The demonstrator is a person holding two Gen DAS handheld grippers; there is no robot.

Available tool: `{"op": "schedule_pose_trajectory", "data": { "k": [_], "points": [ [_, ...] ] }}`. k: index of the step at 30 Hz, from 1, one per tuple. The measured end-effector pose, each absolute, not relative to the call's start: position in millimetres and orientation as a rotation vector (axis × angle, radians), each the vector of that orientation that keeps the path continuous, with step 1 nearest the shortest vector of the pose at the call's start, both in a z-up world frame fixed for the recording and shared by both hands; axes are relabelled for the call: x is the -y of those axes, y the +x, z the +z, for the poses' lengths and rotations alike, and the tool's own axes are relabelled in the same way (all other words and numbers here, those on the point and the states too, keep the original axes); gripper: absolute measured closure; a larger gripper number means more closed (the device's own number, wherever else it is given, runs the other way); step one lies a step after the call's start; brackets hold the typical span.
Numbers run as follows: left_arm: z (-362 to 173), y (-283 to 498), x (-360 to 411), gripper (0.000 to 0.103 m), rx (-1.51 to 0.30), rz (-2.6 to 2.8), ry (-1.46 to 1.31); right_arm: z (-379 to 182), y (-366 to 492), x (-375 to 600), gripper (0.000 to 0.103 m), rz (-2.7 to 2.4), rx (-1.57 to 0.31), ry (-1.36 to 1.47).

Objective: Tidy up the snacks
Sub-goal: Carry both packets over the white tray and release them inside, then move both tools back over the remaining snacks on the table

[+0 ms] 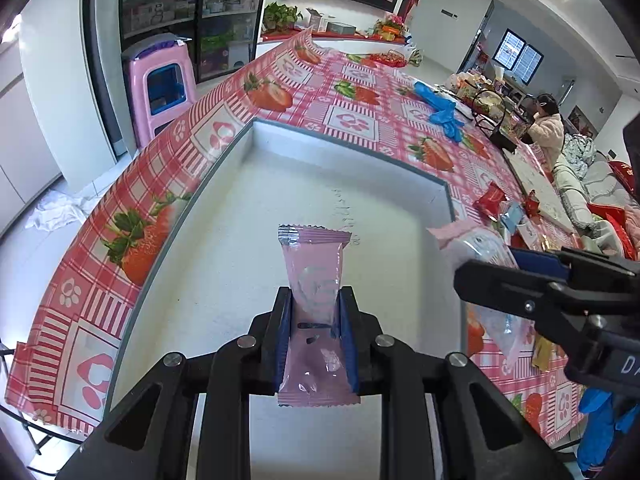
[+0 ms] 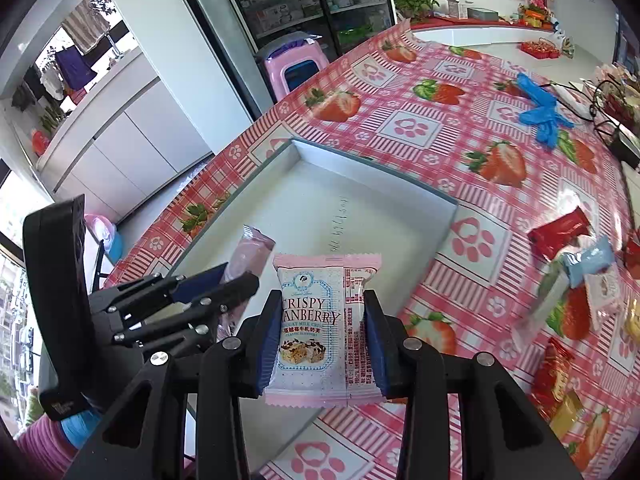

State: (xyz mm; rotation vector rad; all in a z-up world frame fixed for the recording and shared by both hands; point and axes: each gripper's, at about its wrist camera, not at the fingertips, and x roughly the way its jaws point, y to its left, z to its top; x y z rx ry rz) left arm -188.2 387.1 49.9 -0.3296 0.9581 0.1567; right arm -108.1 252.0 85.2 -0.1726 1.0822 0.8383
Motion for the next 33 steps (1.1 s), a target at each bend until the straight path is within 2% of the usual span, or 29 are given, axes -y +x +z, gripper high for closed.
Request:
{"op": "schedule_pose_trajectory", "data": {
  "k": [4, 5, 6, 8, 9, 10, 11, 12, 13, 14, 22, 33],
  "points": [
    [41, -189, -391, 0.077, -0.976, 0.167, -0.336, 77, -104, -267, 0.063, 0.85, -1.105, -0.181],
    [39, -189, -392, 0.07, -0.98, 0.17, -0.338, 76, -104, -270, 0.063, 0.852, -1.109, -0.184],
    [38, -189, -393, 0.063, -0.984, 0.175, -0.341, 73, -103, -273, 0.063, 0.854, -1.115, -0.188],
    [37, -190, -396, 0.019, -0.984, 0.204, -0.342, 70, -102, -277, 0.062, 0.855, -1.121, -0.191],
    [38, -191, -396, 0.017, -0.976, 0.224, -0.338, 68, -101, -279, 0.061, 0.856, -1.128, -0.193],
    [39, -192, -397, 0.017, -0.967, 0.24, -0.333, 66, -100, -279, 0.057, 0.855, -1.134, -0.192],
    [41, -192, -397, 0.017, -0.972, 0.238, -0.333, 65, -99, -278, 0.039, 0.848, -1.14, -0.188],
    [42, -191, -398, 0.017, -0.979, 0.234, -0.339, 64, -98, -276, 0.014, 0.838, -1.142, -0.184],
    [43, -191, -398, 0.017, -0.983, 0.233, -0.343, 65, -97, -273, 0.005, 0.823, -1.137, -0.177],
    [45, -191, -397, 0.017, -0.984, 0.23, -0.344, 66, -95, -269, 0.0, 0.807, -1.126, -0.17],
    [70, -178, -357, 0.017, -0.974, 0.148, -0.268, 62, -73, -213, 0.0, 0.679, -1.157, -0.098],
    [79, -135, -240, 0.016, -1.048, -0.064, -0.131, 53, -39, -76, 0.0, 0.433, -1.176, 0.096]
  ]
}}
